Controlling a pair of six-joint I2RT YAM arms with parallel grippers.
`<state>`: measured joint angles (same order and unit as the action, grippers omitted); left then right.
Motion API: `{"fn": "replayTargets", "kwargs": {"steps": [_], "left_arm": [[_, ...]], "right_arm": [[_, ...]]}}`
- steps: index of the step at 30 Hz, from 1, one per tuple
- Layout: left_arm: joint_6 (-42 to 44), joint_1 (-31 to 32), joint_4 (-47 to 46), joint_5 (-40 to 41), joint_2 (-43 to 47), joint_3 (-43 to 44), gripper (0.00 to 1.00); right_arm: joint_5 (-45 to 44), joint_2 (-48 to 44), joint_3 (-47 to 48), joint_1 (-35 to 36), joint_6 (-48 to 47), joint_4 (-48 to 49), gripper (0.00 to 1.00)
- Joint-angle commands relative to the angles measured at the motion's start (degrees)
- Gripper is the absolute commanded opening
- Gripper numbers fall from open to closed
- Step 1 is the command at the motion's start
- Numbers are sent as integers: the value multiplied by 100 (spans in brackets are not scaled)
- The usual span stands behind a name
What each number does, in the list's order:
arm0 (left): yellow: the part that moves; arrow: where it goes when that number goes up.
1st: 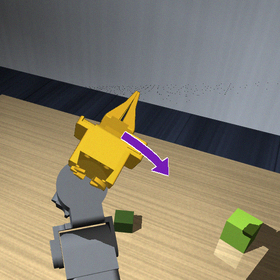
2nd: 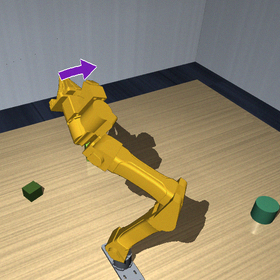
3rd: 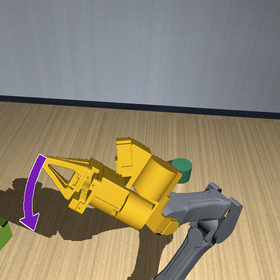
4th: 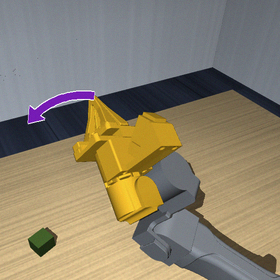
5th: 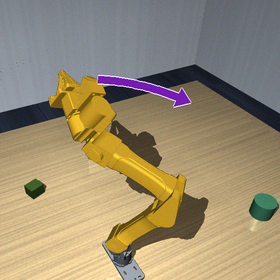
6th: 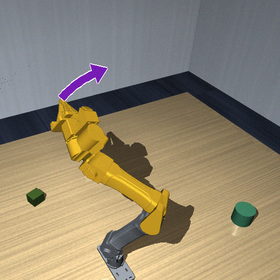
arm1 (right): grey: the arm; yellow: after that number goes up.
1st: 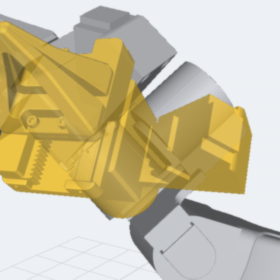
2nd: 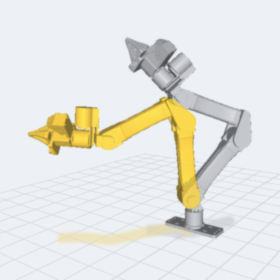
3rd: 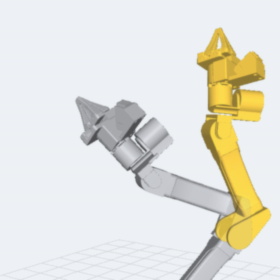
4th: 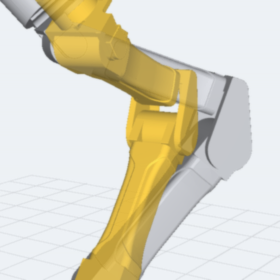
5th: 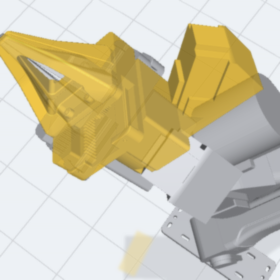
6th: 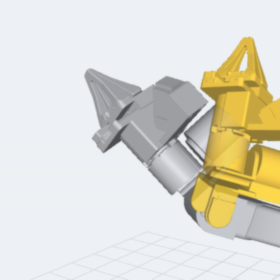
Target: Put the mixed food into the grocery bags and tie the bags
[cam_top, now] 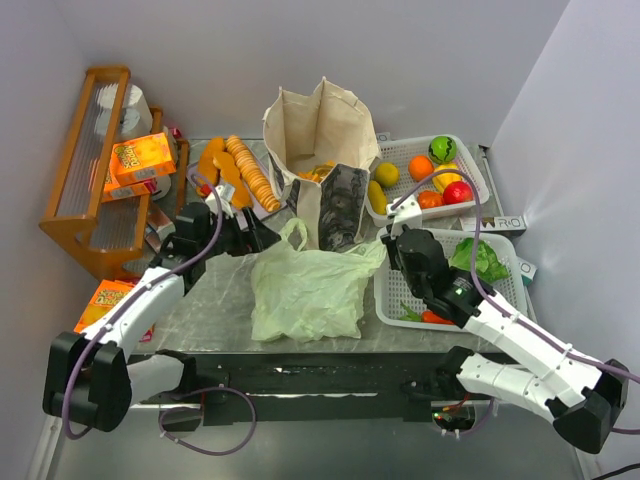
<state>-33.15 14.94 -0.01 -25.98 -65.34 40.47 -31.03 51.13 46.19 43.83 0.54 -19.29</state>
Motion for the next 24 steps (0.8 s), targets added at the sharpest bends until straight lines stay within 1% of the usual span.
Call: {"fn": "replayTargets", "kwargs": {"steps": [1,2,3,6,7,10,13,16,17,19,22,24], "left_arm": [[-377,61,-1220,-364,-101,-83,94],[-359,123,-1238,-321,-302,-57,94],[-246,175,-1212,-94,-426,-4,94],[35,325,-896,311,-953,320,94],[71,343,-913,539,-1059,417,94],[212,396,-1001,742,-1472,610,94],[361,492,-1115,778,-1876,812,94],[440,527,-879,445,-2464,1207,93],[441,580,-808,383,-2692,1261,92],[406,633,-930,129,-2834,1244,92],[326,738,-913,154,-3054,1305,90],[414,844,-791,311,-3212,1376,89]], "right_arm": [[105,-182,-207,-15,245,-22,0],[132,-209,-233,-24,271,-31,0],[141,-235,-260,-24,289,-14,0],[228,-341,-322,-15,307,4,0],[246,-367,-322,-15,316,13,0],[325,-429,-330,-15,307,22,0],[360,-516,-348,-15,281,22,0],[326,-578,-348,-15,254,13,0],[317,-596,-357,-15,245,4,0],[281,-640,-365,-15,237,-13,0],[264,-675,-392,-15,219,-13,0],[264,-684,-374,-15,219,-31,0]]}}
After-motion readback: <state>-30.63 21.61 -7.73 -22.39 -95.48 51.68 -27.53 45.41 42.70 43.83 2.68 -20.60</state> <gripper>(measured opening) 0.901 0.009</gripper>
